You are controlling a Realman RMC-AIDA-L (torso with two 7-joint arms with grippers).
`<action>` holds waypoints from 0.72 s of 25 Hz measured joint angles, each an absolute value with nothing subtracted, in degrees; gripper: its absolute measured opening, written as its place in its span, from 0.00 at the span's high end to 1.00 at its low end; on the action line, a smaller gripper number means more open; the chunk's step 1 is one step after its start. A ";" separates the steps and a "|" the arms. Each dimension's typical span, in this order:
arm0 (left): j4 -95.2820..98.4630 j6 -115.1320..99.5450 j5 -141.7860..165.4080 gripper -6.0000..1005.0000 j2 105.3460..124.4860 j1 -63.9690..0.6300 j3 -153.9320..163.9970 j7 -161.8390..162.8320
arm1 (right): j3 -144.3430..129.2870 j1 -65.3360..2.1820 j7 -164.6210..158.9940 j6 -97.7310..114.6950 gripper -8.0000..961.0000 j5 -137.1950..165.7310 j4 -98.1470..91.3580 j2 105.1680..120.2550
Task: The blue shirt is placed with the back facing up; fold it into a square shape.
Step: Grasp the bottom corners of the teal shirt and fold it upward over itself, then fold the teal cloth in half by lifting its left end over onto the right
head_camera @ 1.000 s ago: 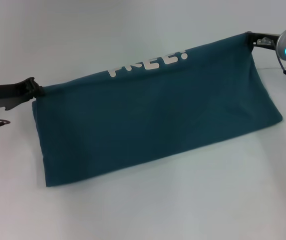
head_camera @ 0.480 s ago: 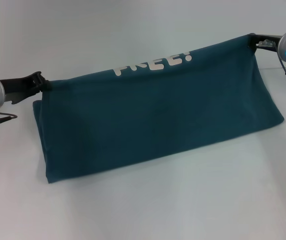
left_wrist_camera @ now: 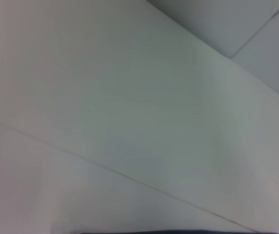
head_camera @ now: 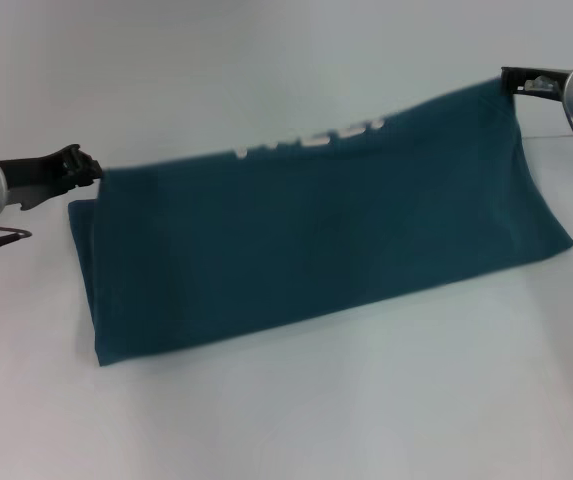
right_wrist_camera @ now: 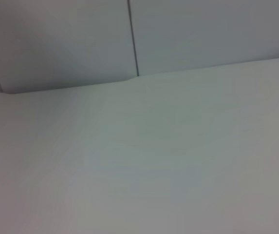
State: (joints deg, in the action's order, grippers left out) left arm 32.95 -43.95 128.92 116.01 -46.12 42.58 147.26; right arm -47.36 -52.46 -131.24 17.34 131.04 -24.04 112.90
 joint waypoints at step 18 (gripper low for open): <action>40.19 -54.28 122.63 0.36 116.64 -39.95 42.16 147.61 | -41.67 -44.35 -139.32 47.10 0.41 129.77 -33.00 107.72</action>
State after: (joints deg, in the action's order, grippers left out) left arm 40.19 -54.28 122.63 116.64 -39.95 42.16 147.61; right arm -41.67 -44.35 -139.32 47.10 129.77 -33.00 107.72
